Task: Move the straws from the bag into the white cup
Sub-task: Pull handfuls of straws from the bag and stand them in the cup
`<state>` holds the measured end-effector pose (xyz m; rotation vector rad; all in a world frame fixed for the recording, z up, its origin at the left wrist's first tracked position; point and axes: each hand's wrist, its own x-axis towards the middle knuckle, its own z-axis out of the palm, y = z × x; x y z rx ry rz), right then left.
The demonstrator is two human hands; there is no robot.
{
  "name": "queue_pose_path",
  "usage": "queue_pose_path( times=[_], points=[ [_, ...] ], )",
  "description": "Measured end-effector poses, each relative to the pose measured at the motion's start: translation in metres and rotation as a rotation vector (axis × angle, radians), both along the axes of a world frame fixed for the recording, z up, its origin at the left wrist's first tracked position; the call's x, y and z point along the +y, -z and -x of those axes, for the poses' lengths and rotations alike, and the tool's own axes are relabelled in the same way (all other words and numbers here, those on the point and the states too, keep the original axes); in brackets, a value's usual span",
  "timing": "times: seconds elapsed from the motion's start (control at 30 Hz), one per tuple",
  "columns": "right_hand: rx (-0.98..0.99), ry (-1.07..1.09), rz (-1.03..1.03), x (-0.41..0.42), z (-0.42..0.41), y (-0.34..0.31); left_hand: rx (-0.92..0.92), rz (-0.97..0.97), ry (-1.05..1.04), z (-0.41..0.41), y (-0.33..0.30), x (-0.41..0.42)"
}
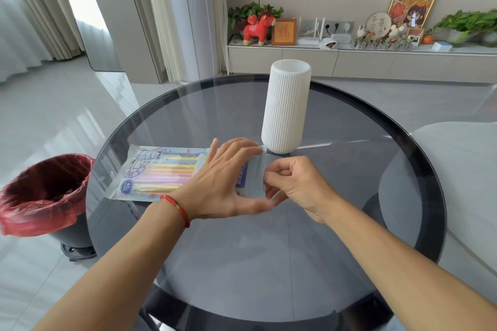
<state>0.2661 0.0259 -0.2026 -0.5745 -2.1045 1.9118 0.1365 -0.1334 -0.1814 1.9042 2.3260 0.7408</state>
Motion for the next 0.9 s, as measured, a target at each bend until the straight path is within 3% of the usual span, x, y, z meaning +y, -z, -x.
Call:
queue_pose_path(
  times=[0.1,0.33,0.57,0.67,0.9],
  points=[
    [0.01,-0.031,0.029,-0.002,0.002,0.003,-0.048,-0.129,-0.067,-0.006,-0.001,0.004],
    [0.02,-0.077,-0.109,0.0,0.002,0.005,0.024,-0.007,-0.104,-0.005,-0.001,0.007],
    [-0.052,-0.041,-0.092,-0.013,0.01,0.006,-0.063,0.054,-0.15,-0.007,-0.007,0.006],
    [-0.033,-0.002,-0.062,-0.017,0.013,0.004,-0.048,-0.01,-0.134,-0.01,-0.006,0.006],
    [-0.107,0.058,-0.229,-0.006,0.011,0.004,-0.075,-0.141,-0.117,-0.006,-0.014,0.003]
  ],
)
